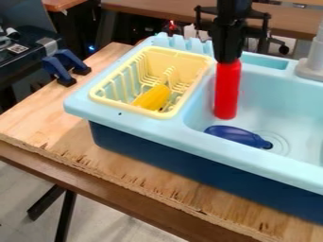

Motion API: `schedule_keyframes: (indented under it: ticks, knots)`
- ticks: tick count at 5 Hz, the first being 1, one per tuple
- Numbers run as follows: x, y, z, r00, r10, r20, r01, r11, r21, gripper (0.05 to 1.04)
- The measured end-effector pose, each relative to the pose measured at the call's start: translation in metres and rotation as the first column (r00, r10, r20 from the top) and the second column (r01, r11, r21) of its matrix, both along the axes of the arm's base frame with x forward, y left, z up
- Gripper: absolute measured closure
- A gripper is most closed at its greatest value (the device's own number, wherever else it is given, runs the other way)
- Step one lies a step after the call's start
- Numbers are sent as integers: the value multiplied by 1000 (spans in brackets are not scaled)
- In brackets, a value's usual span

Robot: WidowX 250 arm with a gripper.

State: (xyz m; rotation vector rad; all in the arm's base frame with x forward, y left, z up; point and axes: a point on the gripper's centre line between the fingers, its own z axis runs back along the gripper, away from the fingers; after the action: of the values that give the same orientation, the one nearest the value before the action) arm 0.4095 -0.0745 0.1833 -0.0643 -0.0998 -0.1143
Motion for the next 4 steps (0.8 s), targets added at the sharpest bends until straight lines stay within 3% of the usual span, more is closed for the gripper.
schedule_keyframes:
  ticks: [1,2,3,4]
  knots:
    - [-17,-1,24,998,15,68,-17,999,38,943]
    - [-38,-8,47,992,-13,123,7,999,44,943]
    - [-60,-20,52,987,-66,146,59,997,52,943]
    - [-75,-36,46,972,-188,141,185,982,38,943]
